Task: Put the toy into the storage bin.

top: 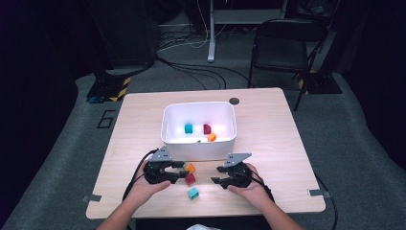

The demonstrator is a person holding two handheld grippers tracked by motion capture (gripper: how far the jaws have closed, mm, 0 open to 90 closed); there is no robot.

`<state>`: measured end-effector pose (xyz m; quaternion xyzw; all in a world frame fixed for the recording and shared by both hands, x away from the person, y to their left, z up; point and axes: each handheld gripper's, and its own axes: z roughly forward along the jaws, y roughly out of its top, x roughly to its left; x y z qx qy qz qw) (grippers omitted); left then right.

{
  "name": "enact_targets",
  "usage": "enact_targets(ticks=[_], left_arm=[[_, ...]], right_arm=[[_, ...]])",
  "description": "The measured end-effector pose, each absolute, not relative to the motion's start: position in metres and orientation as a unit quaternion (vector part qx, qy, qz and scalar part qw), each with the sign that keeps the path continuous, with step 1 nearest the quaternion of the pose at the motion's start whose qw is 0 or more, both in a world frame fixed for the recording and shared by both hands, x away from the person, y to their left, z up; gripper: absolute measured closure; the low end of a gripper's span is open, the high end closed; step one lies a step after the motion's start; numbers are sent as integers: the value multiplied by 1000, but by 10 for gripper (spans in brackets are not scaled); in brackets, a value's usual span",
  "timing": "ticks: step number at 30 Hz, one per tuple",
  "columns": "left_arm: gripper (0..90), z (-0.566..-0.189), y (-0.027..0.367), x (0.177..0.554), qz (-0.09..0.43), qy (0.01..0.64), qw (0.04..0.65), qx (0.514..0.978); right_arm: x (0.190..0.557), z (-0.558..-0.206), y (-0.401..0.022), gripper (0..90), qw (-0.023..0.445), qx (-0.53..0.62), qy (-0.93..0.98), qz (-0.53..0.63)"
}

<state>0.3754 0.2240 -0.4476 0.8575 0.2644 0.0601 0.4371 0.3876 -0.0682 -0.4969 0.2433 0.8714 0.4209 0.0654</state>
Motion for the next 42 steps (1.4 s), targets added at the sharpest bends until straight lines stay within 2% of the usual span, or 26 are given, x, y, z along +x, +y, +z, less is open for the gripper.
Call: enact_targets(ticks=[27, 32, 38, 42], left_arm=[[556, -495, 191, 357, 21, 234, 394, 888], [574, -499, 190, 357, 14, 233, 388, 892], [646, -502, 192, 359, 2, 228, 378, 898], [654, -503, 192, 360, 2, 229, 372, 899]], right_arm=[[390, -499, -70, 492, 60, 249, 870, 421], [391, -499, -70, 493, 60, 246, 871, 421], [390, -499, -70, 492, 58, 249, 870, 421], [391, -500, -71, 493, 58, 246, 871, 421]])
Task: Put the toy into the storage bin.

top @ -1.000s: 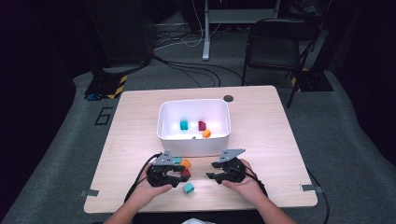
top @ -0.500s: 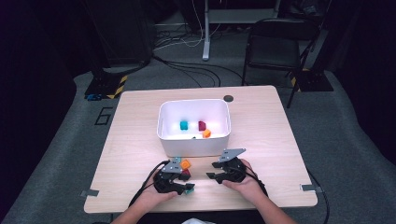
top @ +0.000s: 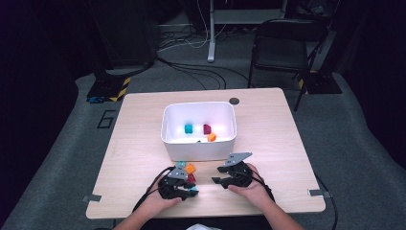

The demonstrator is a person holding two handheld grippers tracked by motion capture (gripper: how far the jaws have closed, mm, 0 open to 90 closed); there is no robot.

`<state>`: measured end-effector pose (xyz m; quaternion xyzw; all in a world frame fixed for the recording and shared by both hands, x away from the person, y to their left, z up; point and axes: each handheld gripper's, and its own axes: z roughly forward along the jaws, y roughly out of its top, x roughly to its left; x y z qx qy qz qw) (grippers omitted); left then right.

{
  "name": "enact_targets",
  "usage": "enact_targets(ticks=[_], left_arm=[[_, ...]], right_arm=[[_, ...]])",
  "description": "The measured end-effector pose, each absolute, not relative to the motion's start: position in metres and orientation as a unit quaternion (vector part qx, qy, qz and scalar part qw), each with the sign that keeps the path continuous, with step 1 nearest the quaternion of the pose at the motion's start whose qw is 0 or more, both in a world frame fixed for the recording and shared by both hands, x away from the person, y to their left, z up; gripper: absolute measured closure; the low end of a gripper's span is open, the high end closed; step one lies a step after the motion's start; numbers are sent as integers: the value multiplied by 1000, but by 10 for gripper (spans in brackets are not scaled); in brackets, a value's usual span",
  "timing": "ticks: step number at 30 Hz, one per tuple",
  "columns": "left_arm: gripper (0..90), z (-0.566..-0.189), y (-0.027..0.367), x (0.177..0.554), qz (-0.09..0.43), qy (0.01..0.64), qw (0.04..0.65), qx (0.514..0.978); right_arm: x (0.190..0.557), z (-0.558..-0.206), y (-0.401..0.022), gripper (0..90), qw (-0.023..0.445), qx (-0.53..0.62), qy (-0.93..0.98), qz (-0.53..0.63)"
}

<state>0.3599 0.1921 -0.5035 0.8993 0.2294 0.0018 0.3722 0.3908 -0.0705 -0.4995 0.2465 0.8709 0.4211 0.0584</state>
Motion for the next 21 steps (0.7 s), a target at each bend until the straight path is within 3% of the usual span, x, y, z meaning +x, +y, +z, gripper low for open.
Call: enact_targets(ticks=[21], left_arm=[[656, -474, 210, 374, 18, 248, 396, 884]], right_arm=[[391, -500, -71, 496, 58, 247, 871, 421]])
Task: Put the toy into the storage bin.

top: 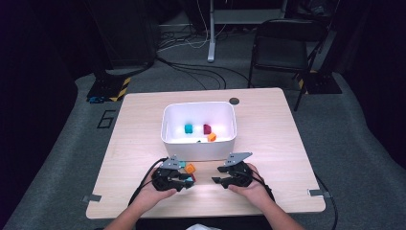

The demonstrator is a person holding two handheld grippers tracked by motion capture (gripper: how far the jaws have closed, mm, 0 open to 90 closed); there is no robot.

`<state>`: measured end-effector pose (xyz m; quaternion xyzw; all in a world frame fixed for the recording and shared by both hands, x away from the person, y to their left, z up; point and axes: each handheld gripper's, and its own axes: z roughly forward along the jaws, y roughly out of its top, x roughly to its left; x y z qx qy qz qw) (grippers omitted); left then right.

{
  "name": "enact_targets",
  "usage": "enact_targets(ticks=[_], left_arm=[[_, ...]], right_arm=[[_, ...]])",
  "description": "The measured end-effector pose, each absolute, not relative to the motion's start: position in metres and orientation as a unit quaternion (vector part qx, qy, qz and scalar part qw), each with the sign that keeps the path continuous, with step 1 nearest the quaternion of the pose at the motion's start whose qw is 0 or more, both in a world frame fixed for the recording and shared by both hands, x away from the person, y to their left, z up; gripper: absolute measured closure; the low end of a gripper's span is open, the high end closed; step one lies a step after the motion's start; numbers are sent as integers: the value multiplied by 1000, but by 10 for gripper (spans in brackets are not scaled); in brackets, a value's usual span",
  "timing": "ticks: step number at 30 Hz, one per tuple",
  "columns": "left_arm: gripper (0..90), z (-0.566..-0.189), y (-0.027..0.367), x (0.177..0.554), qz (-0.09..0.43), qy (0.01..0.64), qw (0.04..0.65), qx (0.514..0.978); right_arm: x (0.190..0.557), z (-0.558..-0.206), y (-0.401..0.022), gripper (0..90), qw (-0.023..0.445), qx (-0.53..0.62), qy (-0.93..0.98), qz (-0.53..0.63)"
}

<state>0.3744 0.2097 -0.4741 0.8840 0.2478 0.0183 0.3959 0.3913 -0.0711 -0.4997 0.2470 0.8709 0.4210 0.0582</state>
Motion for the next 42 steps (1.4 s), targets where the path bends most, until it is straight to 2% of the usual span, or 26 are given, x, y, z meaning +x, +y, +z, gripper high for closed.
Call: enact_targets(ticks=[42], left_arm=[[656, -377, 216, 409, 41, 254, 428, 866]], right_arm=[[391, -501, -70, 497, 58, 244, 873, 418]])
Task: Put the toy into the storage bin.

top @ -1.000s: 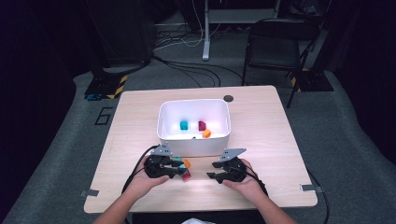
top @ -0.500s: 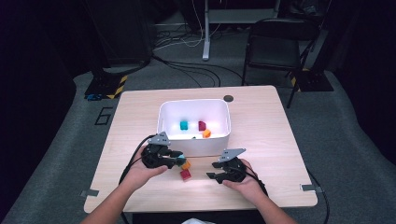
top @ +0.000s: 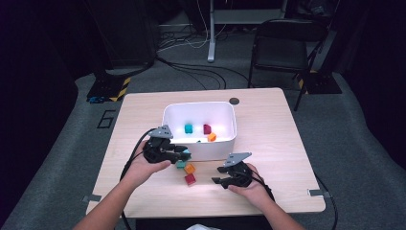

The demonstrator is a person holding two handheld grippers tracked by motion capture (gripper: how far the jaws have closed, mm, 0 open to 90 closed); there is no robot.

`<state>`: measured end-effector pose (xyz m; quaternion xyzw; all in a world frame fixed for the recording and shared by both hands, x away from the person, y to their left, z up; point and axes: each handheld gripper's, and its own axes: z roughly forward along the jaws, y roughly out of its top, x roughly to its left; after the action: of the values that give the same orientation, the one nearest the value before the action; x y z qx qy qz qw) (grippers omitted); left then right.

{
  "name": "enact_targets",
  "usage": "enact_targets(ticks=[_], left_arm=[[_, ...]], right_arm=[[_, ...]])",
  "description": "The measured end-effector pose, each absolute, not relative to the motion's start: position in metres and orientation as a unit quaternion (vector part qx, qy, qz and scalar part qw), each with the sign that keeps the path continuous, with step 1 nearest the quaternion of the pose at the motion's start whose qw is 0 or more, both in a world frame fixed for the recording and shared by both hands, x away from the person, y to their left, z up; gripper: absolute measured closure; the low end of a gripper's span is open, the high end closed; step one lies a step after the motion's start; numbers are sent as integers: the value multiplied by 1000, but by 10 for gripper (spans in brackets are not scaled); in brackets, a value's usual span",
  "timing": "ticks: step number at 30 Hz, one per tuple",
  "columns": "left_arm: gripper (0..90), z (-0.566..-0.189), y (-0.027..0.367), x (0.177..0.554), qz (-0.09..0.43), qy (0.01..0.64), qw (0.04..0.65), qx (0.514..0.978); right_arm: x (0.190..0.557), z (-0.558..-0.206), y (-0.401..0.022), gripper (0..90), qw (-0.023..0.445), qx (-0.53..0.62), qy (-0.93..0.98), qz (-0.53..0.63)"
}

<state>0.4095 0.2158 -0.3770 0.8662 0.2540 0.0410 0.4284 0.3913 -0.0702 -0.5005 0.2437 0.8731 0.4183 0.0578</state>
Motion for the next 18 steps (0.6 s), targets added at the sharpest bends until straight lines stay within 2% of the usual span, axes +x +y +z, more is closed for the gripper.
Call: enact_targets(ticks=[18], left_arm=[[657, -348, 206, 447, 49, 253, 444, 858]], right_arm=[[392, -501, -71, 497, 56, 243, 874, 418]])
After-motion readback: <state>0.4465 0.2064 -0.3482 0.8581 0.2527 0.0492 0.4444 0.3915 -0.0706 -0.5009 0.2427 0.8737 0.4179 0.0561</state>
